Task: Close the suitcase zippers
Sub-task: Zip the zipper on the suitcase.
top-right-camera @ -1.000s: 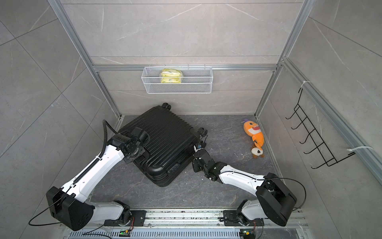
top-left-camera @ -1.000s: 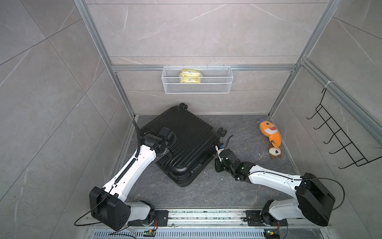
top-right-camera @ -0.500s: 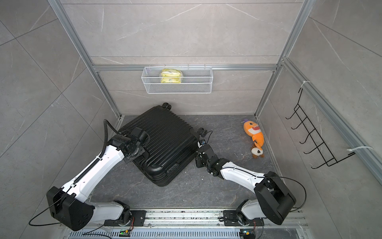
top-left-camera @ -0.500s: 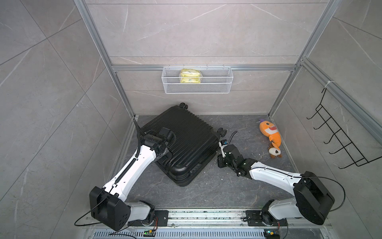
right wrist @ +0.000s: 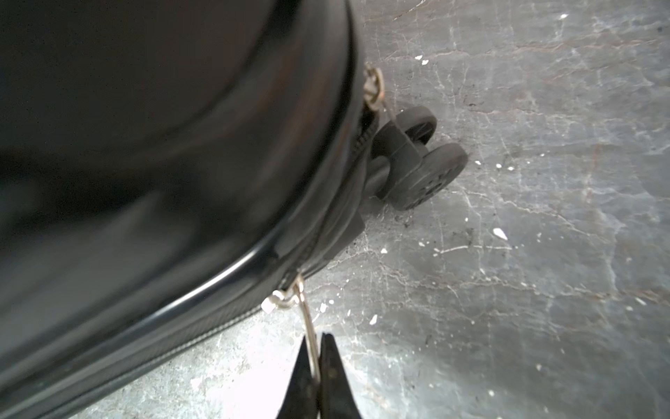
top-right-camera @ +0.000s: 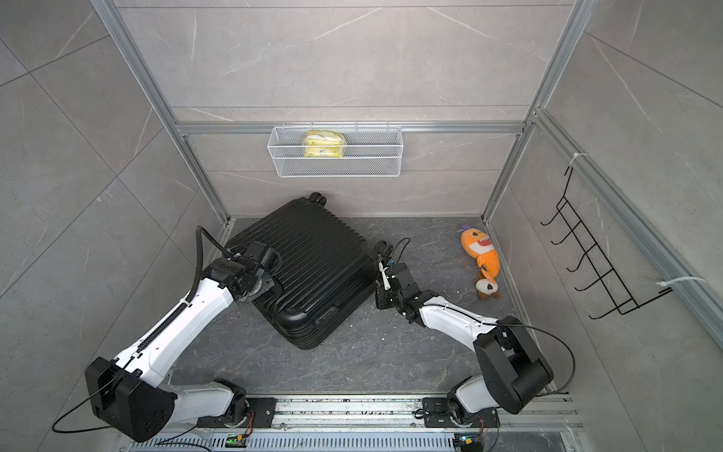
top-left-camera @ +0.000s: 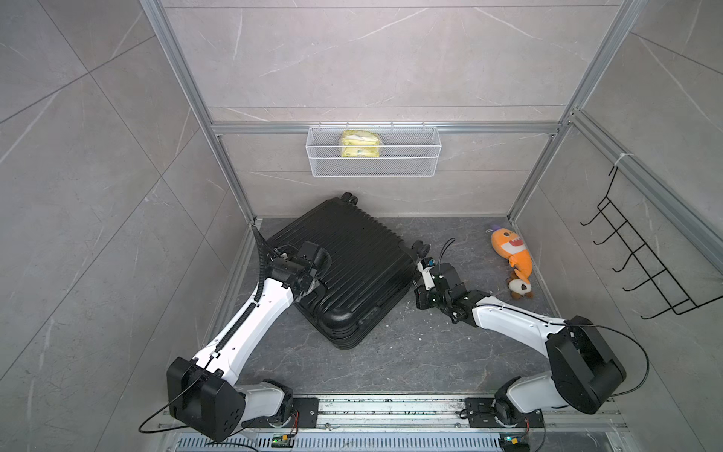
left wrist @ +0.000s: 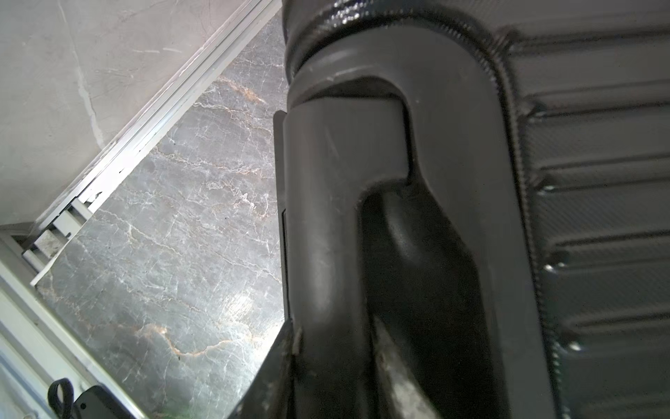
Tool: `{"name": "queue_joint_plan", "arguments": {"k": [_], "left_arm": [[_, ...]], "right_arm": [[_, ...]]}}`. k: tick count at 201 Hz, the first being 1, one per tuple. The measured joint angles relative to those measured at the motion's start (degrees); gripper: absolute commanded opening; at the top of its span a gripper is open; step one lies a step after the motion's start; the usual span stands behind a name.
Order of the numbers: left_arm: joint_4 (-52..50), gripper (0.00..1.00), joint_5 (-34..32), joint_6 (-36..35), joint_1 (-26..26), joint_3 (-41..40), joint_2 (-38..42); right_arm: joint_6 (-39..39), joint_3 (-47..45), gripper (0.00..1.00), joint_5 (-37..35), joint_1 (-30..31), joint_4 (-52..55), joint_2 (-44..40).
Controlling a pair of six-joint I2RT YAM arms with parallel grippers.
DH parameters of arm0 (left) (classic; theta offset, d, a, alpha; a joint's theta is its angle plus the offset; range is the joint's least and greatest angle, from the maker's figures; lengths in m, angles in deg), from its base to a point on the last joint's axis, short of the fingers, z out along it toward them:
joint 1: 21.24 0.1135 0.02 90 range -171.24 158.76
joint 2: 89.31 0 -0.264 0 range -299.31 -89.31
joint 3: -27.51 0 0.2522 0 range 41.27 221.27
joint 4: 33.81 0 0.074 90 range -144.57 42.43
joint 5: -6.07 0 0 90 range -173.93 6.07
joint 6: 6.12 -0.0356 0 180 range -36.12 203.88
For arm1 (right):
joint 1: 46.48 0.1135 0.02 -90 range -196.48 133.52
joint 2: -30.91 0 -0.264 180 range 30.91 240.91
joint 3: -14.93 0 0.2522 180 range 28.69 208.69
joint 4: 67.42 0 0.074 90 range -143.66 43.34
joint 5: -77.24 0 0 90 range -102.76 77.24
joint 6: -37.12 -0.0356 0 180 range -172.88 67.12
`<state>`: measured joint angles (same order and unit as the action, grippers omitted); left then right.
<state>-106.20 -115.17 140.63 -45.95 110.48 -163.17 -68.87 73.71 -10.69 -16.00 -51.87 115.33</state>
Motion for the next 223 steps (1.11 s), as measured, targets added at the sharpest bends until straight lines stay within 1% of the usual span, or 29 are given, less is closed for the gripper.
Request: {"name": "queue_joint_plan", "arguments": {"k": [47, 81, 110, 158, 223], "left_arm": [[2.19, 0.12, -0.22, -1.99, 0.33, -1.38, 1.07], [4.72, 0.12, 0.44, -6.71, 1.03, -2.80, 2.43], [8.24, 0.08, 1.57, -8.98, 2.01, -5.09, 4.55], [10.12, 0.00, 3.39, -12.26, 3.48, -5.31, 4.63], [13.99, 0.00, 6.32, -15.08, 4.37, -6.08, 4.63]], "right_arm": [[0.83, 0.02, 0.00, 4.33, -3.23, -1.11, 0.35], [1.25, 0.22, 0.00, 6.56, -6.43, -1.16, 0.48], [2.12, 0.57, 0.00, 10.14, -8.07, -0.11, 0.61], [3.45, 3.10, 0.00, 16.90, -11.06, 2.36, 2.73], [3.56, 6.25, 0.00, 24.72, -14.84, 4.70, 6.10]]}}
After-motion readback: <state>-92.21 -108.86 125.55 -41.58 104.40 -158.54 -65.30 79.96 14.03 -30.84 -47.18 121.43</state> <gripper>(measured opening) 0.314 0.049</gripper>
